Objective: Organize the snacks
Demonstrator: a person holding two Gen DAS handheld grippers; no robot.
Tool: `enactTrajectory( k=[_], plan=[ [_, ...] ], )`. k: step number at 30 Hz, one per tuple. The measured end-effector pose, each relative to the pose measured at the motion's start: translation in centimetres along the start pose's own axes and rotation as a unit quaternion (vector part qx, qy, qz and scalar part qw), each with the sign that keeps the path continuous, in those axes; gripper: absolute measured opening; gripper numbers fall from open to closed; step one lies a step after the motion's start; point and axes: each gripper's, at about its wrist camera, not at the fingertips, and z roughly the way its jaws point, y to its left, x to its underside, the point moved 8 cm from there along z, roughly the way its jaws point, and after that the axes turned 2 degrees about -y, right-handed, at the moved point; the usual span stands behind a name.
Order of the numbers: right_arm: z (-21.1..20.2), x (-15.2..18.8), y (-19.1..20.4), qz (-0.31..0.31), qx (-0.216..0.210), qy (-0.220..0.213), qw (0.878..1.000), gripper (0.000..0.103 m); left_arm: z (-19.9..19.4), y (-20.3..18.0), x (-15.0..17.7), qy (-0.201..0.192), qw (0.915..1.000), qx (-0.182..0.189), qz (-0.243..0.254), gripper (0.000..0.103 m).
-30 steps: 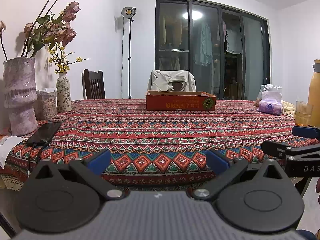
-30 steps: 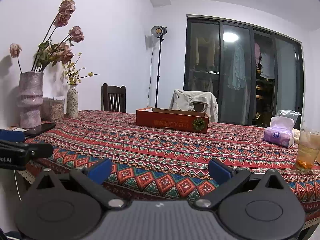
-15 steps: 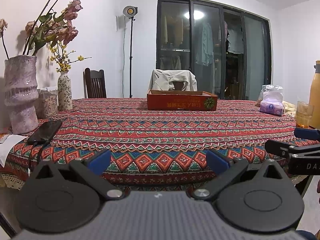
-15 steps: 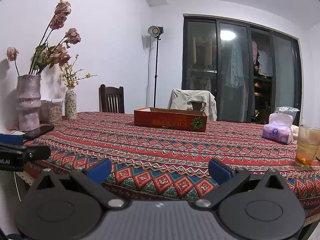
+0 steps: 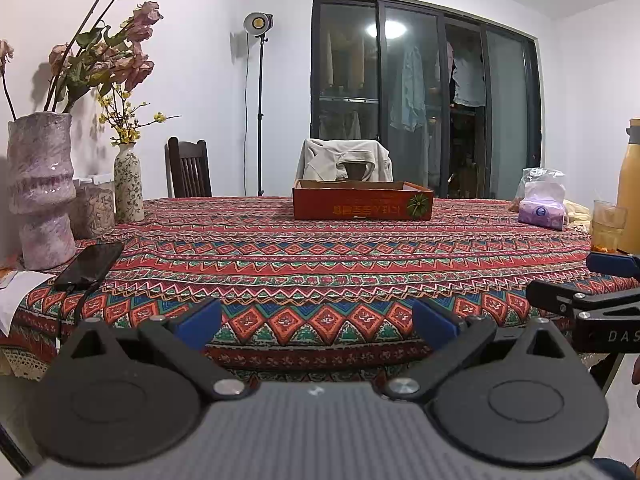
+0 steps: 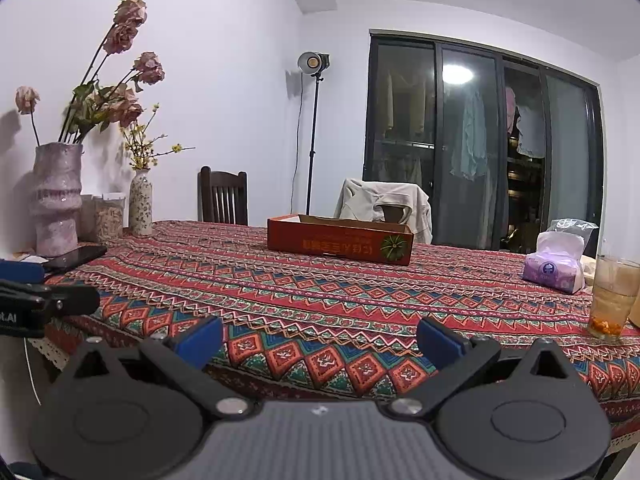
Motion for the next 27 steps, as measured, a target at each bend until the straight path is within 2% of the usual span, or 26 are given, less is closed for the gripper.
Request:
enactTrajectory(
  k=[27],
  plan=[
    [-0.18, -0.22, -0.22, 0.004, -0.001, -0.005, 1.000, 0.103, -0.14, 0.08, -0.24, -0.003, 1.0000, 0.005, 0.007, 0.103]
  ],
)
